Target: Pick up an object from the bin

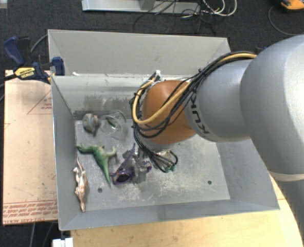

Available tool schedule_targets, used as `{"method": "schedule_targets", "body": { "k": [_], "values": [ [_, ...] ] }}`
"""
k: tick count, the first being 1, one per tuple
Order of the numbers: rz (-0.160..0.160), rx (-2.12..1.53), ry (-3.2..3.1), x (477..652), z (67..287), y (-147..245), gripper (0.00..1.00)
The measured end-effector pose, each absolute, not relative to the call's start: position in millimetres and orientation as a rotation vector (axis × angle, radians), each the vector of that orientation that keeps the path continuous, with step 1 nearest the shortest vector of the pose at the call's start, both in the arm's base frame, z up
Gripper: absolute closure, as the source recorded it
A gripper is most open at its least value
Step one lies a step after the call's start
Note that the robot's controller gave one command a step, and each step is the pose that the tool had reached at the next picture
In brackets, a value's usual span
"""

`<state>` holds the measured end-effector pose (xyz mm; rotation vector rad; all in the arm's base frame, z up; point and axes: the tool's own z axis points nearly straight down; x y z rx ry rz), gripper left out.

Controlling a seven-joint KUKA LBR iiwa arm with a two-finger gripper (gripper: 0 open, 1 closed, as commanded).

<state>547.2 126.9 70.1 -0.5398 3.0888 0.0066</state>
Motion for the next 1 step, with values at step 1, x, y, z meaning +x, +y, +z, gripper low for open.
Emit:
{"method": "schedule_targets", "body": {
  "k": [1],
  "values": [
    [0.008, -0.492, 3.095, 542.8, 70.2, 37.7, 1.00]
  ]
}}
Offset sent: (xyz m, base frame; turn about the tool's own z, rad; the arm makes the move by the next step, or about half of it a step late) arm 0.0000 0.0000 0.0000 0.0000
